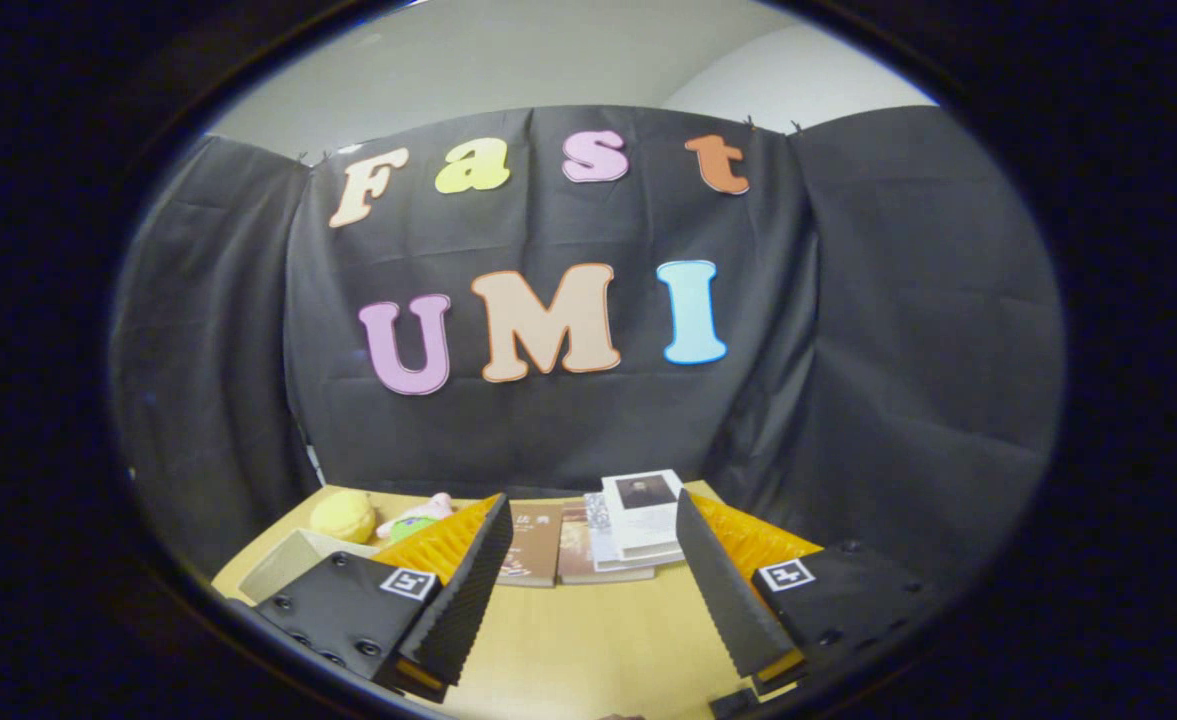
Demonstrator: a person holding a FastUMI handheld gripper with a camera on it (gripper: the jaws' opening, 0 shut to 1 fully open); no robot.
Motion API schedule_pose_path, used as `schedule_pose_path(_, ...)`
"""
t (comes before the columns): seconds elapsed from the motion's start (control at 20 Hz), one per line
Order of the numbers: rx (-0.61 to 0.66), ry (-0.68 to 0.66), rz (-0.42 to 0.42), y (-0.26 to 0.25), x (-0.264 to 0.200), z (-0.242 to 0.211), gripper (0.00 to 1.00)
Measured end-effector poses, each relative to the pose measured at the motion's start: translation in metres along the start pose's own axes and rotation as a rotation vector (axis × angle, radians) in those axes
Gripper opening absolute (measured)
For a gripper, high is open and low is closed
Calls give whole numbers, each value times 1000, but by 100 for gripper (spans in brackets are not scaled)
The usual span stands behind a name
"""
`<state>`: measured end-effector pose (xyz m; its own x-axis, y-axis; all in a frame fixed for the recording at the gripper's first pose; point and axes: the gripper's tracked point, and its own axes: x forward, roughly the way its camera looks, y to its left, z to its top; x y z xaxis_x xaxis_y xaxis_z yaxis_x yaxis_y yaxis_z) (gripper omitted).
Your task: Open the storage box then place both shoes into the box .Put the left shoe in first, then the right shoe, with the right side of both shoes facing outward in a uniform manner.
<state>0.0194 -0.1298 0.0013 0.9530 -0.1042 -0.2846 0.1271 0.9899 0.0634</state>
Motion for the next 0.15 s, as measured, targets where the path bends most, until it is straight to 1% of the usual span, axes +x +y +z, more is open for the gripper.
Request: schedule_pose_path(0.15,-28,-7,-10,-2,4,1,100)
